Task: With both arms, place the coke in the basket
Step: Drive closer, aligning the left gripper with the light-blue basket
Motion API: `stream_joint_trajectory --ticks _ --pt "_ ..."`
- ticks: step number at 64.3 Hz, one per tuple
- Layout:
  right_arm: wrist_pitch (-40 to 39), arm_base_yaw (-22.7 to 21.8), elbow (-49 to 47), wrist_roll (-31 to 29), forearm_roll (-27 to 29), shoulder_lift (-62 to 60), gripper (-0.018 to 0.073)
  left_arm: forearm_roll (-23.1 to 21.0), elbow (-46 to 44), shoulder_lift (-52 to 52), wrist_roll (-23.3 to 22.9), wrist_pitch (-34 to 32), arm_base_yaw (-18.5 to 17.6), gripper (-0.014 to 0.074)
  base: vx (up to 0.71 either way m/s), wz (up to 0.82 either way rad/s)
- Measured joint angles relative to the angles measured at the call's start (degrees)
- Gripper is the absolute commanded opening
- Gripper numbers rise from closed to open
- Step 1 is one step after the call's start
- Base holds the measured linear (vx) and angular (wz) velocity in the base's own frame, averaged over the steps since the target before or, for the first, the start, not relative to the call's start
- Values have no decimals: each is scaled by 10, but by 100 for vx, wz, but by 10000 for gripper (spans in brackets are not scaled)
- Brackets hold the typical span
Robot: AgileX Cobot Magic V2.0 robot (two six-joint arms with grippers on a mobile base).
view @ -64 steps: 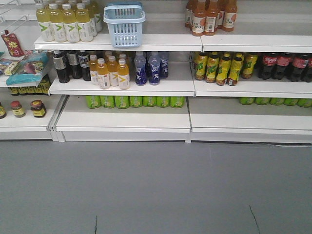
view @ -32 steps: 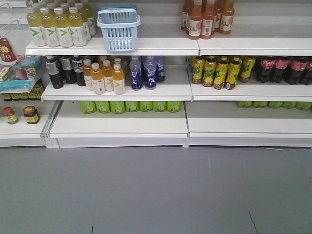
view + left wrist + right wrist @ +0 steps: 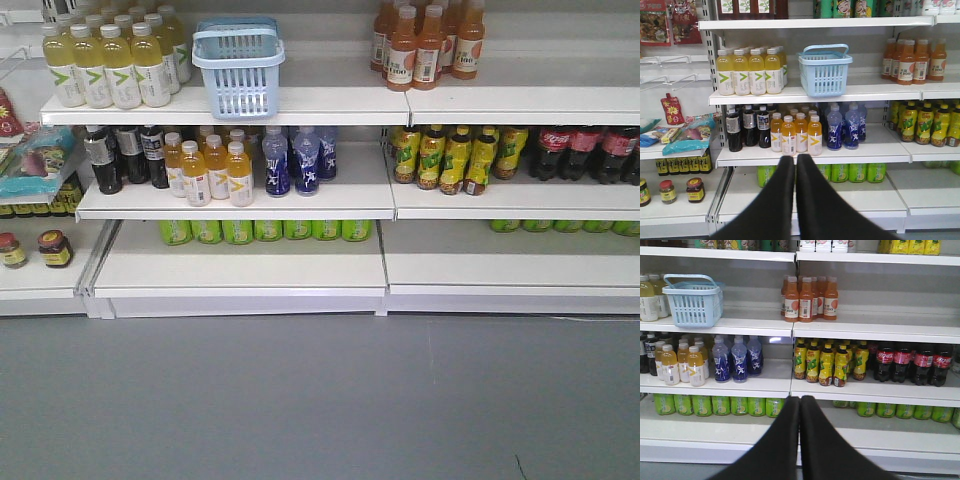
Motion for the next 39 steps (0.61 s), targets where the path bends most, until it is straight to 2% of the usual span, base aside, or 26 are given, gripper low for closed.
stream_joint_trajectory --ticks 39 --pt "0 0 0 0 0 0 -10 0 0 0 0 0 0 -6 12 -3"
